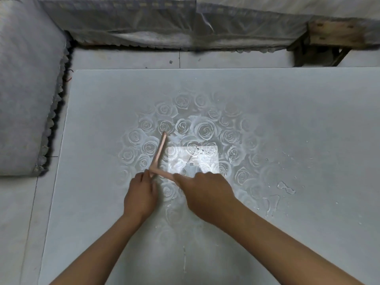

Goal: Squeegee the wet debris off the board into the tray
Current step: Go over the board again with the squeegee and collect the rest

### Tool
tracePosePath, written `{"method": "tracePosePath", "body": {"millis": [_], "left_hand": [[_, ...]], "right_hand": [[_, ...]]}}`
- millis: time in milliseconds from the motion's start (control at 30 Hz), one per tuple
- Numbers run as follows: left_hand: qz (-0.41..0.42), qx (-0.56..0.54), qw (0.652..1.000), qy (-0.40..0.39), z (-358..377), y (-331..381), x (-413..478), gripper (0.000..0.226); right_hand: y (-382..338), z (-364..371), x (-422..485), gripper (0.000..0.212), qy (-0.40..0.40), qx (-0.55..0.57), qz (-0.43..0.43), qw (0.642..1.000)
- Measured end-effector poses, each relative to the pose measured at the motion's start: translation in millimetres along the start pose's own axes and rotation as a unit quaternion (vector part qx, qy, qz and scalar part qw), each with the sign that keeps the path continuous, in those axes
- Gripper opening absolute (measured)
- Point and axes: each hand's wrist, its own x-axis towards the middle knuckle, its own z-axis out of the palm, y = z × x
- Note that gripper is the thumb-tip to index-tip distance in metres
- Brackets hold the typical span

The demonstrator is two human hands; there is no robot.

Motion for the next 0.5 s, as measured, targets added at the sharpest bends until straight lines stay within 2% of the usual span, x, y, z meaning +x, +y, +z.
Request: {"method": "tracePosePath", "body": {"millis": [100, 267, 400, 500], "left_hand": [[-0.001, 0.010, 1.000, 0.026, 8.3, -2.0, 0.6, 0.041], [0.061, -0.033, 0.997, 0.039, 39.4, 41.8, -8.7, 0.040], [0.087, -0.047, 0.995, 0.013, 73.2, 95.5, -25.7, 0.044], [0.104, -0.082, 0.991, -0.001, 69.7, 107.2, -27.6, 0.039]], "right_hand": [[15.7, 14.6, -1.5, 0.041, -0.007, 0.017, 0.016, 1.000], [64.5, 29.2, -49.1, 0.048, -0.006, 0.038, 0.049, 0.998], [112.5, 26.4, -96.8, 0.043, -0.001, 0.054, 0.089, 0.995], [120.4, 13.2, -109.9, 0.039, 0.017, 0.040, 0.082, 0.996]]}}
